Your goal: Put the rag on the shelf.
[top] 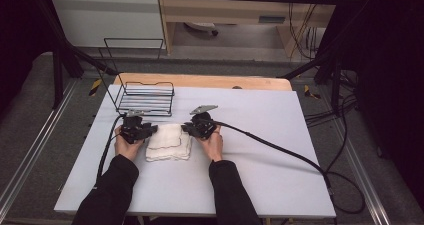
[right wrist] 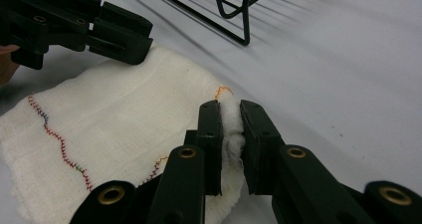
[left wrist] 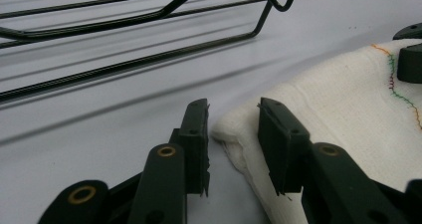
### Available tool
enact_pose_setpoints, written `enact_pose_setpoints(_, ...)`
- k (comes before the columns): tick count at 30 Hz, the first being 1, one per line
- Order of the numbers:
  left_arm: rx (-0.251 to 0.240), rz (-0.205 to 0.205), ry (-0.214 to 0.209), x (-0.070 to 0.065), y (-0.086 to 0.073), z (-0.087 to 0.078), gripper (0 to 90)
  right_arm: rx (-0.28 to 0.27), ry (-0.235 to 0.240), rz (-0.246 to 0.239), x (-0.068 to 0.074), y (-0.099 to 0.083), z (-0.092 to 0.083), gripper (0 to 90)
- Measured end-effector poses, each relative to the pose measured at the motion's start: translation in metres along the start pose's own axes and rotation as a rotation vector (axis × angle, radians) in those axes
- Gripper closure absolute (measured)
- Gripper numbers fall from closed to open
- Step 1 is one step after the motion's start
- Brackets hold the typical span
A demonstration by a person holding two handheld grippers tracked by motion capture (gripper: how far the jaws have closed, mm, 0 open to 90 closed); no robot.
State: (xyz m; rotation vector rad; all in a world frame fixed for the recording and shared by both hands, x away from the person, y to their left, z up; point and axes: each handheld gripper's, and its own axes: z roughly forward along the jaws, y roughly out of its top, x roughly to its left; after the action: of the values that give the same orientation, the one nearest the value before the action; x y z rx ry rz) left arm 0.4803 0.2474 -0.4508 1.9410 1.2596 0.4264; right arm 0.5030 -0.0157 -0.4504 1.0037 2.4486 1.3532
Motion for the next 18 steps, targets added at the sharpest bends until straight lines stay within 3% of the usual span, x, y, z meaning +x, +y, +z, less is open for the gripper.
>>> enact_pose_setpoints(4,-0.003,0.007,-0.011,0.0001,-0.0005,0.0013,66.7,0.002,0.002,0.0,-0.0003,0.0002,-0.0002,79.7)
enact_pose_setpoints(8,-0.001,-0.022,-0.034,0.0022,-0.0008,0.0026,67.4,0.005,0.0,0.003,-0.0007,-0.0001,0.0004,79.7)
enact_pose_setpoints(12,0.002,-0.045,-0.059,0.0035,-0.001,0.0026,73.4,0.008,-0.004,0.008,-0.0005,-0.0007,0.0011,79.7)
enact_pose_setpoints(18,-0.001,-0.051,-0.063,0.0026,-0.0008,0.0004,81.7,0.002,-0.008,-0.003,0.0002,-0.0012,0.0009,80.2)
